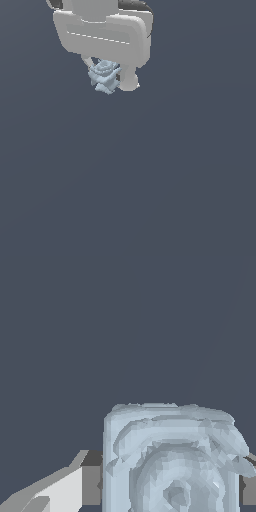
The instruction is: Pick up the object and move it to a goal position.
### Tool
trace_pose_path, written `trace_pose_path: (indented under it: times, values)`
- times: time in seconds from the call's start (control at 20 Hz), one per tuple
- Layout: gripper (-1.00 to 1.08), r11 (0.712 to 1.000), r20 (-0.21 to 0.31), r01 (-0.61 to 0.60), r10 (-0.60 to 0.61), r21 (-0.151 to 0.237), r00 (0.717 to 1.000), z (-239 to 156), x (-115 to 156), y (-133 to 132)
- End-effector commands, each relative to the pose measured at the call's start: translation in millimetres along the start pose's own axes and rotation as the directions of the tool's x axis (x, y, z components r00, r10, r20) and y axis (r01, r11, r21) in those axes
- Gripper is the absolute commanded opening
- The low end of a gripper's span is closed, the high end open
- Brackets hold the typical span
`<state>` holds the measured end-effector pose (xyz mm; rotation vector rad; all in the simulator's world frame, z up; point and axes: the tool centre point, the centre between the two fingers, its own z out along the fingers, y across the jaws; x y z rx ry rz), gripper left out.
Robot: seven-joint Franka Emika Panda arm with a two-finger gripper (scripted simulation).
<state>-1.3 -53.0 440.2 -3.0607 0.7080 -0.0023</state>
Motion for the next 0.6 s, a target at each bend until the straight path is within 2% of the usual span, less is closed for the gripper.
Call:
trace_pose_path:
  times: [0.0, 0.55]
  values:
    - [-1.0, 1.0, 0.001, 0.001, -0.001, -0.001, 1.0, -13.9, -0.2, 0.3]
    - [-1.0, 1.0, 0.001, 0.001, -0.001, -0.001, 1.0, -36.4, 1.1, 0.6]
